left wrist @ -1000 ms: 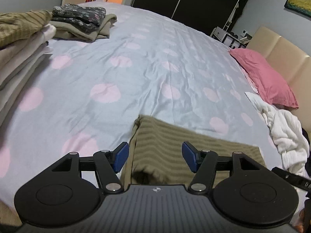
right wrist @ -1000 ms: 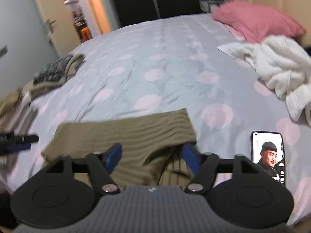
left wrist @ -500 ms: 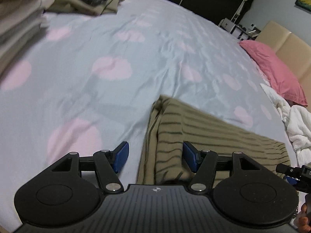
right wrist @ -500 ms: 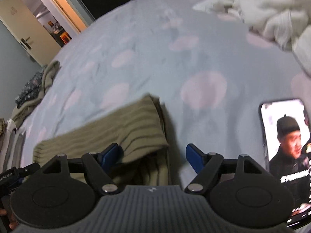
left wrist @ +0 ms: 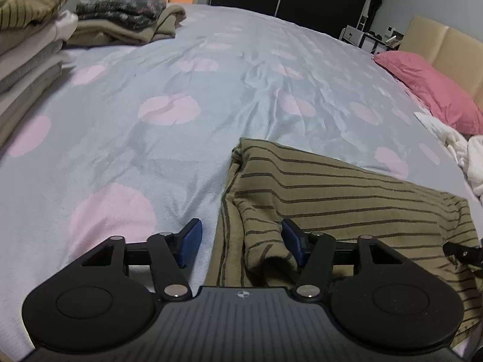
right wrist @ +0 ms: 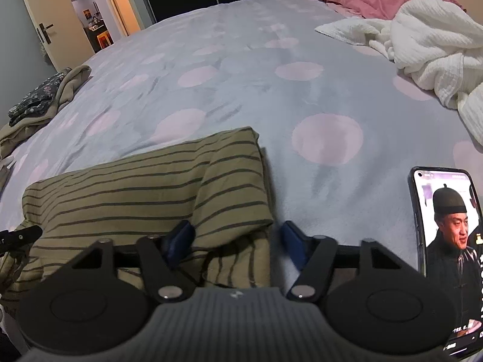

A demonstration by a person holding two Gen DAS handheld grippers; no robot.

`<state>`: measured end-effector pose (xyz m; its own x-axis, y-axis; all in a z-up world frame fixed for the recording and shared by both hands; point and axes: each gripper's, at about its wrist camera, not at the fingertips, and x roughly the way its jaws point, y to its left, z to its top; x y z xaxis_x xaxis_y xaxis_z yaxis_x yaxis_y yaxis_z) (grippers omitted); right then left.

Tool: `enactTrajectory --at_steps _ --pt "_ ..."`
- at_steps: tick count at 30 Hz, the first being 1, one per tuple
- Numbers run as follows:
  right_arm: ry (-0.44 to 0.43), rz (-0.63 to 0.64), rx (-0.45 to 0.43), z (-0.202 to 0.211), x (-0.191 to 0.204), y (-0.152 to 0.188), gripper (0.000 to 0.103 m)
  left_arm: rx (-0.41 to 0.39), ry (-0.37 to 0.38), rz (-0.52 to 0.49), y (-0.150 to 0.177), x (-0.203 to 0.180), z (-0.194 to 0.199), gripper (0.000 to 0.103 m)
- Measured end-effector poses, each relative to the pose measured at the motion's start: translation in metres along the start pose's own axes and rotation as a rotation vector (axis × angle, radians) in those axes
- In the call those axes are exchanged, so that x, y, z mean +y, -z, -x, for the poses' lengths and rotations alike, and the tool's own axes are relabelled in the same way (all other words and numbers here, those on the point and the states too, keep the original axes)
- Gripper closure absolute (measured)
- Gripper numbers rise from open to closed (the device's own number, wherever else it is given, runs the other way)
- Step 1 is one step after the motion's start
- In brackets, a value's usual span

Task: Fold clothes
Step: 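Grasp the folded olive striped shirt edge with both tools, then lift the folded shirt with both tools and carry it toward the clothes stack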

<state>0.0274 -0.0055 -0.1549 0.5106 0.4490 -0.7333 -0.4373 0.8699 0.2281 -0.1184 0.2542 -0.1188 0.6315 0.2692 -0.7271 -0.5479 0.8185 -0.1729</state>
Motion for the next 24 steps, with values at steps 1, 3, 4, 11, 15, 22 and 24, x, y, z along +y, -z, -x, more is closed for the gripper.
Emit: enactTrajectory --at_steps 1,3,4,11,15,22,24 --pt "-0.007 0.004 -0.002 0.000 0.002 0.001 0.050 -0.007 -0.002 -0.015 0.001 -0.003 0.000 0.056" --pt "-0.023 0.012 -0.007 0.001 0.005 0.002 0.064 -0.011 0.010 -0.024 0.002 -0.007 0.001 0.075" --pt "-0.031 0.012 -0.008 0.001 0.009 0.002 0.071 -0.010 0.019 -0.024 0.002 -0.008 0.002 0.078" --pt "-0.049 0.005 -0.035 0.009 0.015 0.000 0.086 -0.033 0.043 -0.009 -0.005 -0.005 0.010 0.092" --pt "-0.073 -0.011 -0.081 0.026 0.017 -0.007 0.087 -0.076 0.057 -0.008 -0.012 -0.006 0.023 0.095" --pt "-0.145 0.022 -0.165 0.060 0.039 -0.023 0.088 -0.196 0.050 -0.002 -0.035 0.000 0.069 0.096" --pt "-0.168 0.039 -0.180 0.067 0.049 -0.029 0.088 -0.229 0.041 0.022 -0.043 0.009 0.086 0.096"
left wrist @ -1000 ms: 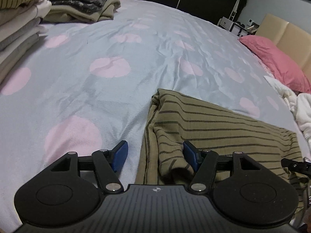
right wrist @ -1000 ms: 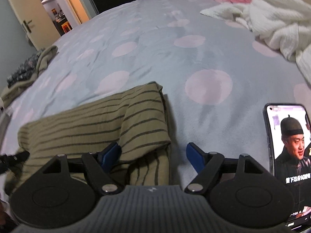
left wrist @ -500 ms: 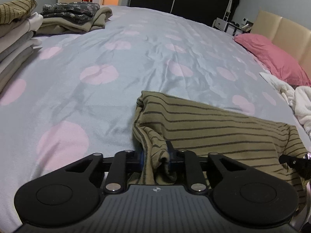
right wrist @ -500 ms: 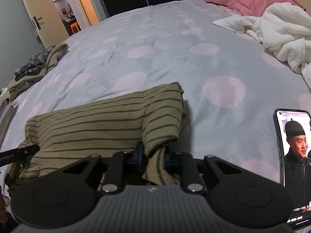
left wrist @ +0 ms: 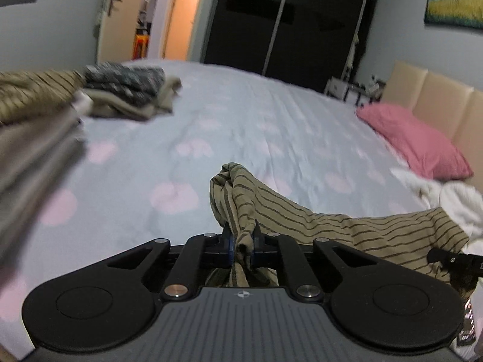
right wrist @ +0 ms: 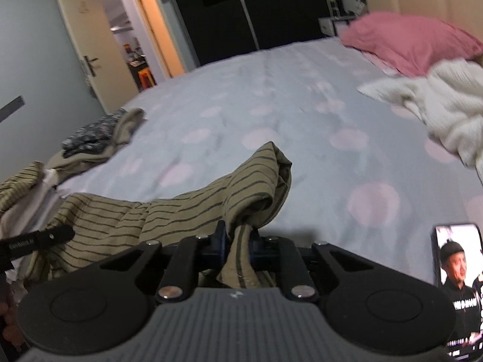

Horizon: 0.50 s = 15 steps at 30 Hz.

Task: Fold clothes
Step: 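Lift the folded shirt with both tools and carry it toward the clothes stack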

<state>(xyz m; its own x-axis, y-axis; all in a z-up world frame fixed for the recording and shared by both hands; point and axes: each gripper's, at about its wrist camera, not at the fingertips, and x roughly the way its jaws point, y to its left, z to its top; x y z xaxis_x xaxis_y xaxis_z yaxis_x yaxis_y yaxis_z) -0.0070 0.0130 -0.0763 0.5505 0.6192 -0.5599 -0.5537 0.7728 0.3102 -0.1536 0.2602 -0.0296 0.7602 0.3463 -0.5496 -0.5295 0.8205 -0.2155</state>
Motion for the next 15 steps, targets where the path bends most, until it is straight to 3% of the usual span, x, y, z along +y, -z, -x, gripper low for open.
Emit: enactTrajectory --at_steps 6,15 --pt "-0.114 0.043 -0.009 -0.004 0.042 -0.040 0.088 -0.108 -0.066 0.082 -0.031 0.031 0.047 0.096" --pt "-0.396 0.217 0.036 -0.044 0.162 -0.124 0.088 -0.291 -0.267 0.220 -0.060 0.096 0.119 0.096"
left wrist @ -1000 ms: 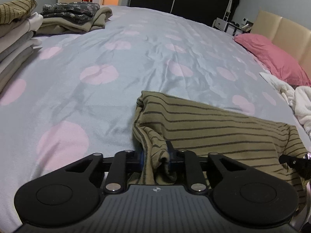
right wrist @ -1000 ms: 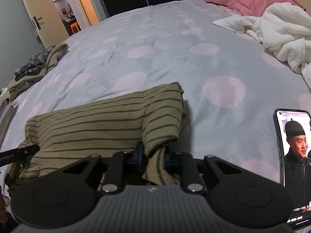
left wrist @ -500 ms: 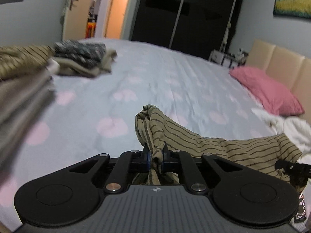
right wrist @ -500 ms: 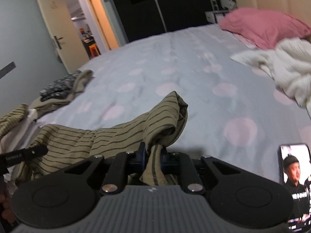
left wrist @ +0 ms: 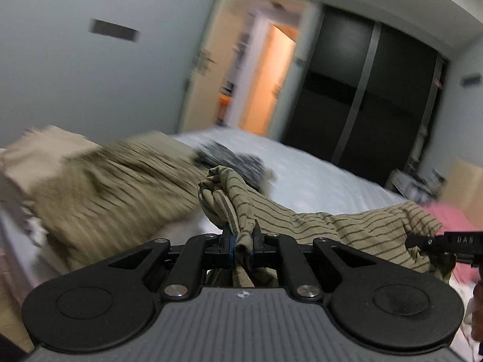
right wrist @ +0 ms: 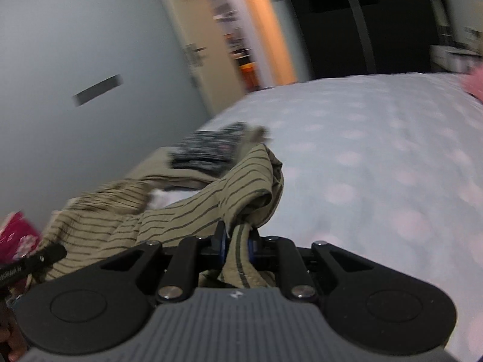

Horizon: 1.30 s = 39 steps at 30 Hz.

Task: Fold clothes
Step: 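Lift the folded shirt with both tools and carry it toward the clothes stack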

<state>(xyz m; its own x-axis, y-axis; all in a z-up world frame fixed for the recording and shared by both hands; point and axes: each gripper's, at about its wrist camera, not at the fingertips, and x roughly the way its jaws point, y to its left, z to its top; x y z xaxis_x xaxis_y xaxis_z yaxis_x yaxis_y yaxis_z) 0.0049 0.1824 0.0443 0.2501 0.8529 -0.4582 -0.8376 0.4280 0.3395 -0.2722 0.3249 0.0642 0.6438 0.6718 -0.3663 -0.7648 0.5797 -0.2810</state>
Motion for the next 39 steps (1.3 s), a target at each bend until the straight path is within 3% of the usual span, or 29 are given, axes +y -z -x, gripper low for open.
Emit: enactTrajectory --at_steps 7,18,23,29,39 --pt "-0.191 0.146 0.059 -0.082 0.081 -0.066 0.089 -0.107 -0.150 0.159 -0.031 0.050 0.008 0.096" --pt "-0.414 0.272 0.152 -0.222 0.178 -0.134 0.089 -0.225 -0.362 0.268 -0.052 0.089 -0.007 0.096" --pt "-0.479 0.360 0.175 -0.267 0.214 -0.147 0.089 -0.217 -0.429 0.337 -0.054 0.102 -0.019 0.096" --pt "-0.526 0.399 0.225 -0.316 0.230 -0.143 0.089 -0.223 -0.473 0.378 -0.040 0.110 -0.037 0.095" --pt "-0.488 0.366 0.323 -0.385 0.220 -0.109 0.089 -0.183 -0.517 0.400 -0.017 0.119 -0.055 0.094"
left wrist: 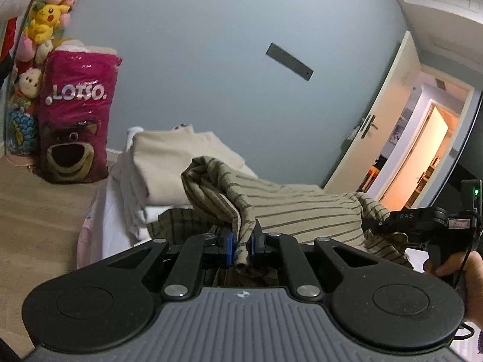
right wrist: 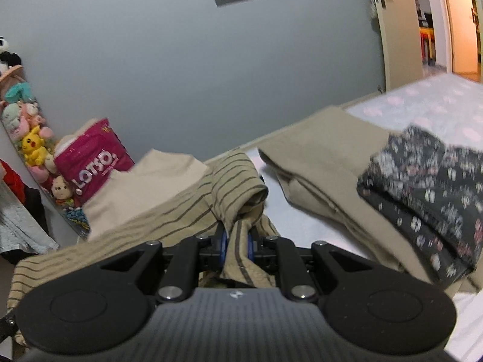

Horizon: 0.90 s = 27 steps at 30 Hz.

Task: Fold clothes
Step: 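Lift the folded shirt with both tools and carry it toward the clothes stack, then lower the shirt onto the folded clothes stack and open both tools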

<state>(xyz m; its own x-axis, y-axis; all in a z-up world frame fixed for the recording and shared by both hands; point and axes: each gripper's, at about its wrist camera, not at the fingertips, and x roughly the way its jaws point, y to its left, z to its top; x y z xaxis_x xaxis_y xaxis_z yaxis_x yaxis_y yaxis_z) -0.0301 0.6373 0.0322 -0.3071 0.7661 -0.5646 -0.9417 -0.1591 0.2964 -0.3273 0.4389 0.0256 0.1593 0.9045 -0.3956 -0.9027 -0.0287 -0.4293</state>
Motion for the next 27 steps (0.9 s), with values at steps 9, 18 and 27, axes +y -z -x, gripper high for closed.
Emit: enactTrajectory --at_steps 9,18,27 --pt "0.006 -0.031 0.070 -0.043 -0.013 0.027 0.088 0.085 -0.047 0.012 0.016 0.012 -0.020 0.093" --pt "0.071 -0.056 0.047 -0.032 -0.019 0.026 0.068 0.062 -0.086 -0.020 0.015 0.008 -0.011 0.078" --pt "0.167 -0.040 -0.037 0.046 -0.011 0.013 0.067 0.075 -0.104 -0.052 -0.004 -0.007 0.018 0.054"
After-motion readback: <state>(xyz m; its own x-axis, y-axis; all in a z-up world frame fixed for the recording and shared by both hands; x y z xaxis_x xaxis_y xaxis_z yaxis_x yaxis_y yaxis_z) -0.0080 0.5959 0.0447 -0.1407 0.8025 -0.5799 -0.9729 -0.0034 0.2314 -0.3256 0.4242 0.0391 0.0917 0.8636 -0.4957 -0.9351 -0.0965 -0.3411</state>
